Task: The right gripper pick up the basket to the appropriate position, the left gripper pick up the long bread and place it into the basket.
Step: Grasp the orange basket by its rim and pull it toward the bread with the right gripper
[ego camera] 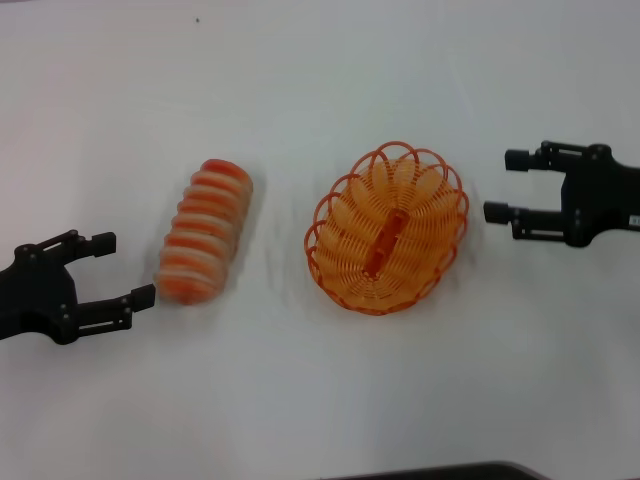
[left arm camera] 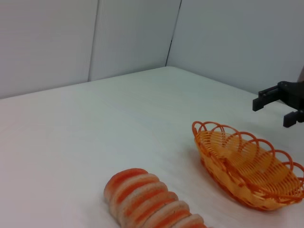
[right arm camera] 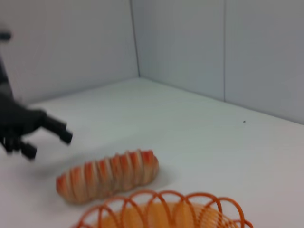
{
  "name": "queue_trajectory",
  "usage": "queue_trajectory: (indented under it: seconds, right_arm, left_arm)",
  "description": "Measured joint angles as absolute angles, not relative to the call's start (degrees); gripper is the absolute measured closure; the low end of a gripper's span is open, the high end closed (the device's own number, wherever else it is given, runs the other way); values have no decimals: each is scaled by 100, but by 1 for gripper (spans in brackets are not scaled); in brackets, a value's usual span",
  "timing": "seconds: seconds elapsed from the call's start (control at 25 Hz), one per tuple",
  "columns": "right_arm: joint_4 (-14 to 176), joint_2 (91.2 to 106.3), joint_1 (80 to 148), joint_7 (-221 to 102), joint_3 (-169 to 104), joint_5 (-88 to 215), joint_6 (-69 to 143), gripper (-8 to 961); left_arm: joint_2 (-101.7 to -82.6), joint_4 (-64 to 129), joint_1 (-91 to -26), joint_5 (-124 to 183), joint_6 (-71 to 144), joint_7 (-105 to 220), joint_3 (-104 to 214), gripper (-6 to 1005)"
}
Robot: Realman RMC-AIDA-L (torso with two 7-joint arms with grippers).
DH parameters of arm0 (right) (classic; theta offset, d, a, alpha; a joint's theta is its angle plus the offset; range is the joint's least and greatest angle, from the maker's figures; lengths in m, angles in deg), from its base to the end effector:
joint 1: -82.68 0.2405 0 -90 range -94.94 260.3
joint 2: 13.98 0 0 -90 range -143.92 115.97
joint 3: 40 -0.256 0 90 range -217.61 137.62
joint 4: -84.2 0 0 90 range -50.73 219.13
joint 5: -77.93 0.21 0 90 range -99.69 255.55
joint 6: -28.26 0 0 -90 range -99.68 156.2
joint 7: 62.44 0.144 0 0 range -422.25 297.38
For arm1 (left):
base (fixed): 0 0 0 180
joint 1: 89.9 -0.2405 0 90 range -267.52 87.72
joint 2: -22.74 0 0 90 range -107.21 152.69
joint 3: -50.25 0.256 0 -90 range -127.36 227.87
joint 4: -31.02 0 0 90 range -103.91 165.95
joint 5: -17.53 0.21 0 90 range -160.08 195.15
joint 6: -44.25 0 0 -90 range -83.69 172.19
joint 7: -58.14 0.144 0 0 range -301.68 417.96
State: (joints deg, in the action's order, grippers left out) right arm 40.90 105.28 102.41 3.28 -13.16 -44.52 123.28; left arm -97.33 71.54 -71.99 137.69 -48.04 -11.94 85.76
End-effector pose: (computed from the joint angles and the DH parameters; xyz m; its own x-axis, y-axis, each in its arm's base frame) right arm 0.3304 0.2713 0.0335 0.8468 -0.2717 -0.4574 -0.4427 -0.8366 -0.3226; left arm -0.3280 0.2599 0.0031 0.8103 0.3775 0.4482 0.5049 -0.8379 -0.2072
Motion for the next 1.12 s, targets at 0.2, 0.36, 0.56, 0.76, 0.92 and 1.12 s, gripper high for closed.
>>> queue_trajectory:
  seconds: [0.2,0.36,0.56,0.76,0.92,1.12]
  right_arm:
    - [3653,10470,10489,2418,-1336,-4173,12625,175]
    - [3186,10387,10841,4138,-1265,-4302,12619,174]
    - [3069,10211,11652,5520,-1116,-5269,12521,174]
    - [2857,10222,12350,6186,-858,-6501,12239,174]
    - [2780,10350,12729,6458,-209,-7207,12060,175]
    - [2842,10502,12931,6747,678,-7531,11705,174]
  left_arm:
    - [-9771,7153,-7196,13768,-4808,-1199,8576,94]
    - [-9792,7154,-7203,13768,-4810,-1199,8576,94]
    - [-9803,7159,-7205,13767,-4823,-1199,8576,94]
    - [-9802,7170,-7207,13767,-4869,-1197,8576,95]
    - [-9802,7164,-7206,13768,-4891,-1190,8576,95]
    - [-9811,7162,-7206,13768,-4892,-1175,8576,95]
